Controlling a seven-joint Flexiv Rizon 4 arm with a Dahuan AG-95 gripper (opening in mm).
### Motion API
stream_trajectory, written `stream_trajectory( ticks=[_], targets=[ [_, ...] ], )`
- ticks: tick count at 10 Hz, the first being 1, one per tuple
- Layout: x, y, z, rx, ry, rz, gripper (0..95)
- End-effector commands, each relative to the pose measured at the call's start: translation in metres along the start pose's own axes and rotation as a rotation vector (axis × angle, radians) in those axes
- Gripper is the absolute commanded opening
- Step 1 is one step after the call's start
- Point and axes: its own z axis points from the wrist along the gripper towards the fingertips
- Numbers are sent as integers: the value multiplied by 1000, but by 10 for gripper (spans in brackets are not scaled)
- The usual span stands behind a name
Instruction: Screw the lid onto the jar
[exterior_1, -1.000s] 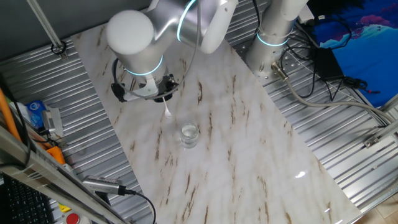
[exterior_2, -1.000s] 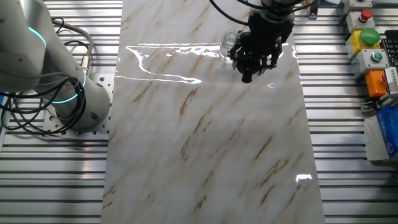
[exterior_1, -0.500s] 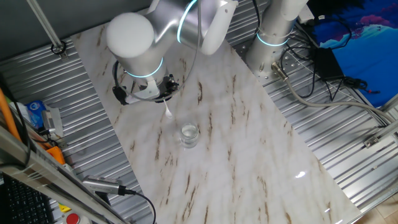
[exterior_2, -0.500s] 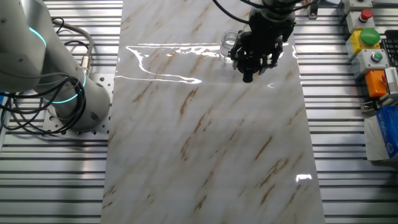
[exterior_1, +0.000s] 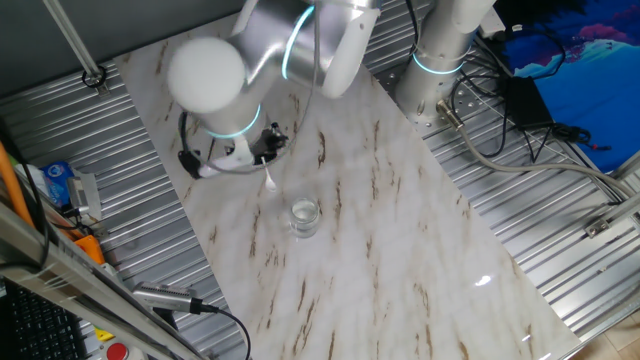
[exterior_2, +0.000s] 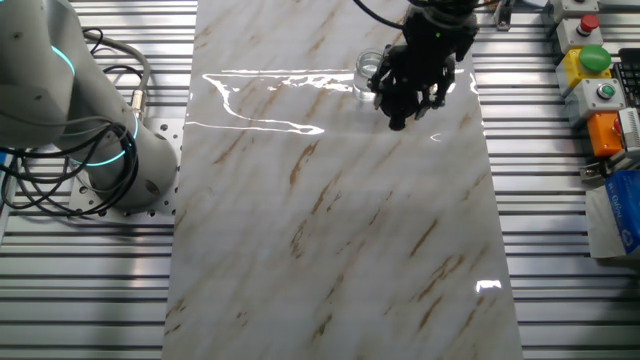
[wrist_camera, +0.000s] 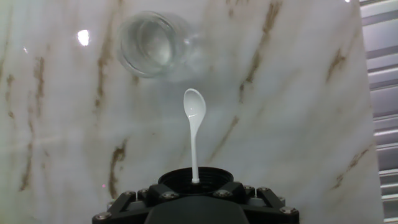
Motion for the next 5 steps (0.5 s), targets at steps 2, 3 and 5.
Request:
stream_trajectory(
  ticks=[2, 3, 5],
  targets=[
    [-4, 24, -4, -1, 29, 30, 0],
    [-5, 28, -4, 0, 45, 40, 0],
    [-8, 36, -3, 0, 90, 66, 0]
  ],
)
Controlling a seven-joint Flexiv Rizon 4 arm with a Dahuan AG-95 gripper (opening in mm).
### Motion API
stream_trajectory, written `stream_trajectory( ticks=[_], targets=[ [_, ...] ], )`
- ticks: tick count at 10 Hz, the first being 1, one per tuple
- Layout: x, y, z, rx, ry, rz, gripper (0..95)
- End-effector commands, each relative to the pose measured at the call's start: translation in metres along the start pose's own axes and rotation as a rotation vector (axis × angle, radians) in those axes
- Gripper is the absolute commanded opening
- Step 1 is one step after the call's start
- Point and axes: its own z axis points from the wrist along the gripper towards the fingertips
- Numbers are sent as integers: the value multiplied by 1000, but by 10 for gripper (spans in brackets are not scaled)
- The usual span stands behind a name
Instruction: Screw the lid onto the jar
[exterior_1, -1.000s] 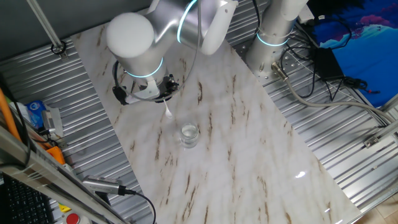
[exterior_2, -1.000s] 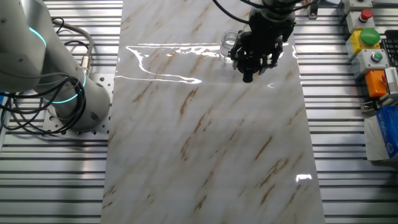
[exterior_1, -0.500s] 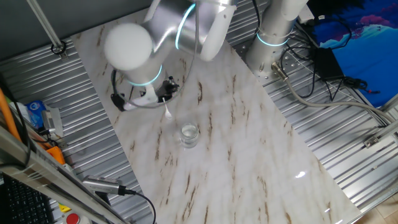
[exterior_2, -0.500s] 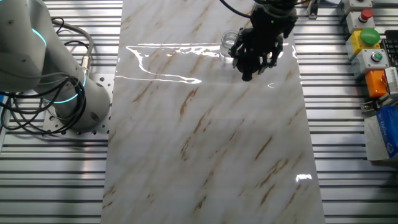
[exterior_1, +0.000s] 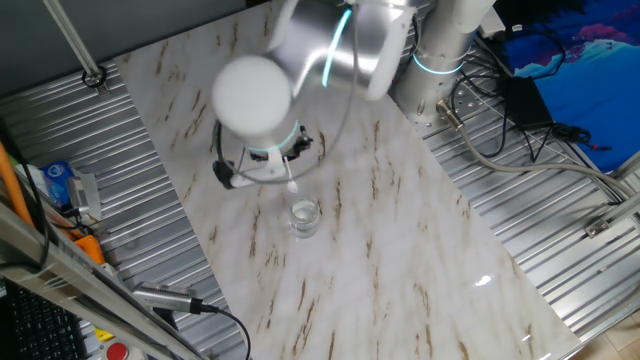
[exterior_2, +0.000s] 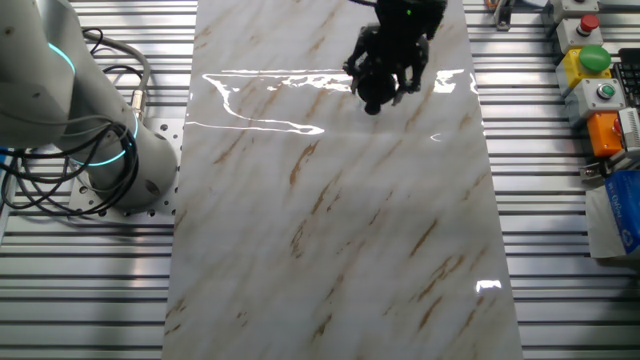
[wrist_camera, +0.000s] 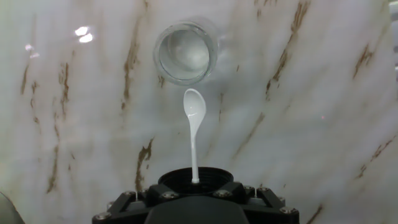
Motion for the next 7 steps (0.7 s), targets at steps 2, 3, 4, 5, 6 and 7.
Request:
stream_trajectory(
  ticks=[2, 3, 4, 5, 6, 7],
  targets=[
    [-8, 7, 3, -4, 94, 41, 0],
    [-10, 8, 4, -3, 109, 46, 0],
    [-13, 10, 4, -8, 131, 58, 0],
    [-15, 12, 4, -10, 136, 63, 0],
    [-18, 13, 4, -10, 151, 65, 0],
    [-19, 14, 3, -12, 162, 64, 0]
  ],
)
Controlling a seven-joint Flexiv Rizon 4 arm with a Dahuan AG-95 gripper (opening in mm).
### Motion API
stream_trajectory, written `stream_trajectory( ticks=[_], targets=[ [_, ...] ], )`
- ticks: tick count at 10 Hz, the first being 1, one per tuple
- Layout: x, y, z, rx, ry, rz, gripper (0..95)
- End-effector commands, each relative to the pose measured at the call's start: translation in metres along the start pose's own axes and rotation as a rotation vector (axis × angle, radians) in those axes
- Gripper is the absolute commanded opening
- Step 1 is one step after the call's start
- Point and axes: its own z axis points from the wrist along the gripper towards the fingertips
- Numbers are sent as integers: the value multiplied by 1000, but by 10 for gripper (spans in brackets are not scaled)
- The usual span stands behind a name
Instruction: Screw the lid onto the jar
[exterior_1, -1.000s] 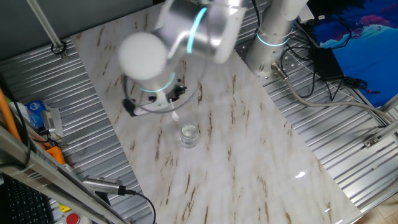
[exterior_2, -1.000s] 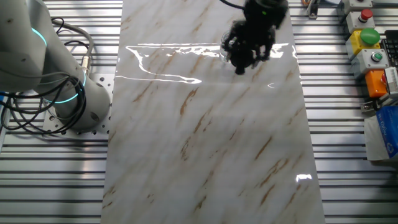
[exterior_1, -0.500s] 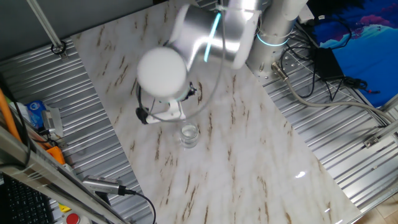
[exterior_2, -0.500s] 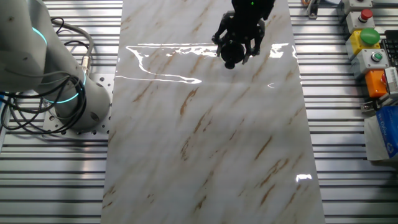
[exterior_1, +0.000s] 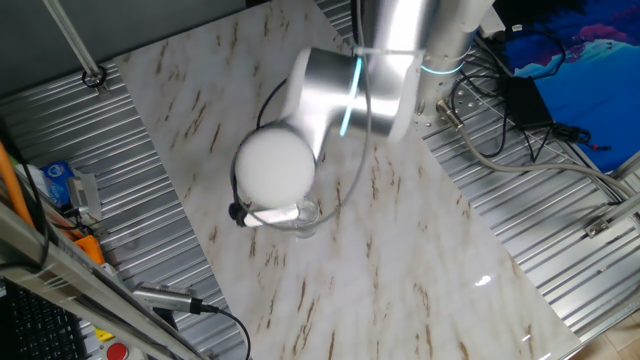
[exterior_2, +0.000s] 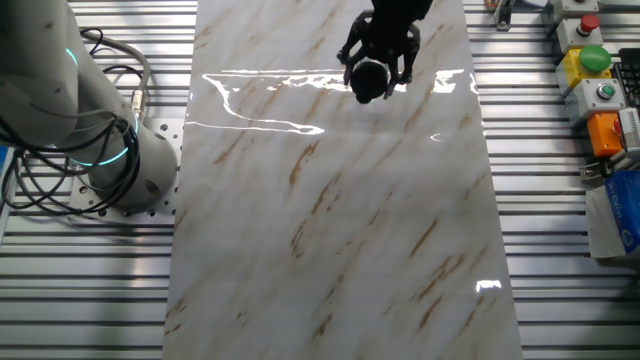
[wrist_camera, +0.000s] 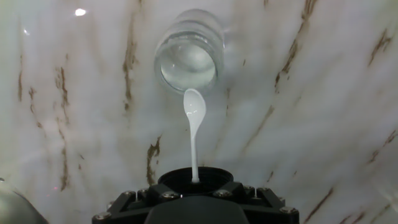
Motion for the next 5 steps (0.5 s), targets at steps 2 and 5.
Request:
stream_trajectory(
  ticks=[2, 5],
  targets=[
    [-1, 2, -3, 1, 30, -2, 0],
    [-1, 4, -6, 2, 58, -4, 0]
  ],
)
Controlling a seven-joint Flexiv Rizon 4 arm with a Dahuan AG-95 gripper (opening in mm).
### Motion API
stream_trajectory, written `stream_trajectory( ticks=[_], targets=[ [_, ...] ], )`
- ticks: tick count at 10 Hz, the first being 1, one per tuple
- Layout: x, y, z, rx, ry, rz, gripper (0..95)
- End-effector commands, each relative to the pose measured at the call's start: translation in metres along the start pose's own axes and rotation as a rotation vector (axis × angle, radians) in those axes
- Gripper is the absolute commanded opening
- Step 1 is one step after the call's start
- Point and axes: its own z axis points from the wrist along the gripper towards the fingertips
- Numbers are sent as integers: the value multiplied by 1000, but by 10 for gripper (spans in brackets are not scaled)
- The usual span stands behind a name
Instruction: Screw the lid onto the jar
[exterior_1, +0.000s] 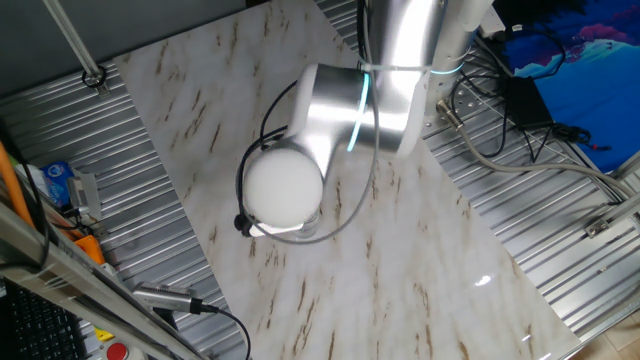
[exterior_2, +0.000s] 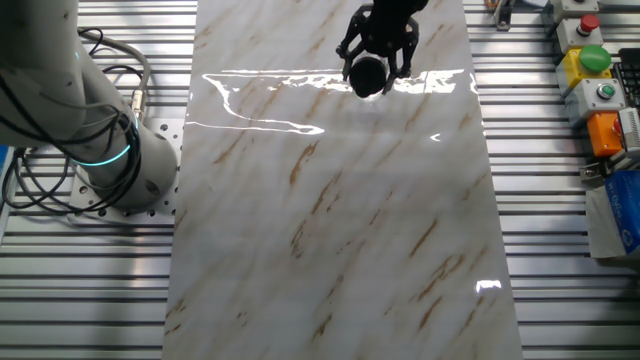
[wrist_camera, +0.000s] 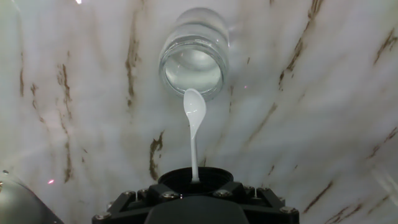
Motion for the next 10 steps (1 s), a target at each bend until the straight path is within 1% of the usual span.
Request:
stream_trajectory(
  ticks=[1, 4, 7, 8, 10],
  targets=[
    [0, 1, -1, -1, 6, -3, 0],
    [1, 2, -4, 2, 21, -8, 0],
    [0, 3, -5, 2, 22, -8, 0],
    [-1, 3, -6, -3, 29, -4, 0],
    [-3, 3, -7, -10, 65, 4, 0]
  ],
)
